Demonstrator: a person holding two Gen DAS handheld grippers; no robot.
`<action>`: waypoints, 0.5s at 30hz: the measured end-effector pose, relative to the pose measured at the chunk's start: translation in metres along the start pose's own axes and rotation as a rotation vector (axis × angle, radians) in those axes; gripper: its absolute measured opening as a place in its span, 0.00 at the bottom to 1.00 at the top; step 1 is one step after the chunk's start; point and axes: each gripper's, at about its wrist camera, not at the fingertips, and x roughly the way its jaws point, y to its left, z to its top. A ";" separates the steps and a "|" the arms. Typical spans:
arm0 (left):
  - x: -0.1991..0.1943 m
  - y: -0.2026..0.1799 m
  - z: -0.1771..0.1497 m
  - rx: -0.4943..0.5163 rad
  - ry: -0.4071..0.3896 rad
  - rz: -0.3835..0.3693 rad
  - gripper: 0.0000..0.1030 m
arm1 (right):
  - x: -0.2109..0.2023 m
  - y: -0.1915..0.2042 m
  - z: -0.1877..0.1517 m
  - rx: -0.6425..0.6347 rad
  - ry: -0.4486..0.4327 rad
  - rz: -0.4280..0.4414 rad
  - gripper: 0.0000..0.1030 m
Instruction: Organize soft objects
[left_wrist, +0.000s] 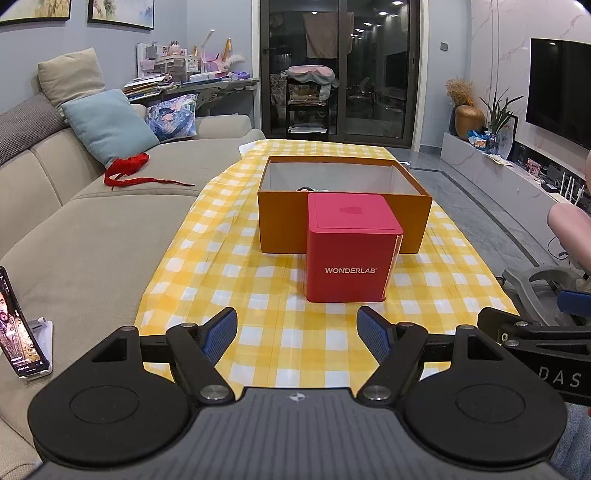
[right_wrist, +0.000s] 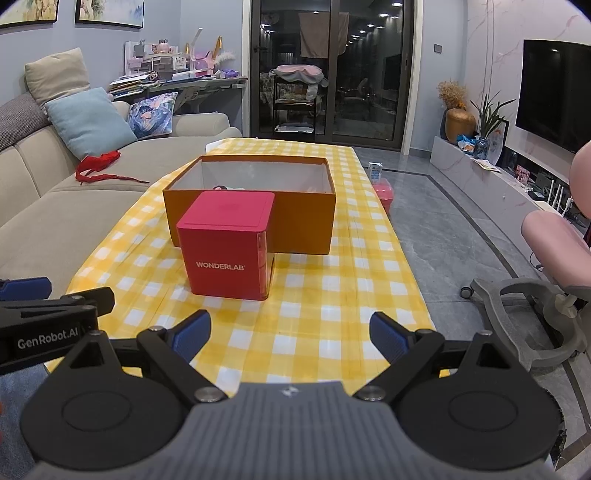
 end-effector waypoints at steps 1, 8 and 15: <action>0.000 0.000 0.000 0.000 0.000 0.000 0.84 | 0.000 0.000 0.000 0.000 0.000 0.001 0.88; 0.000 -0.001 0.000 0.000 0.000 0.000 0.84 | 0.000 0.000 0.000 0.000 0.000 0.000 0.88; 0.000 0.000 0.000 0.002 0.001 -0.001 0.84 | 0.000 0.000 0.000 0.000 0.002 0.001 0.88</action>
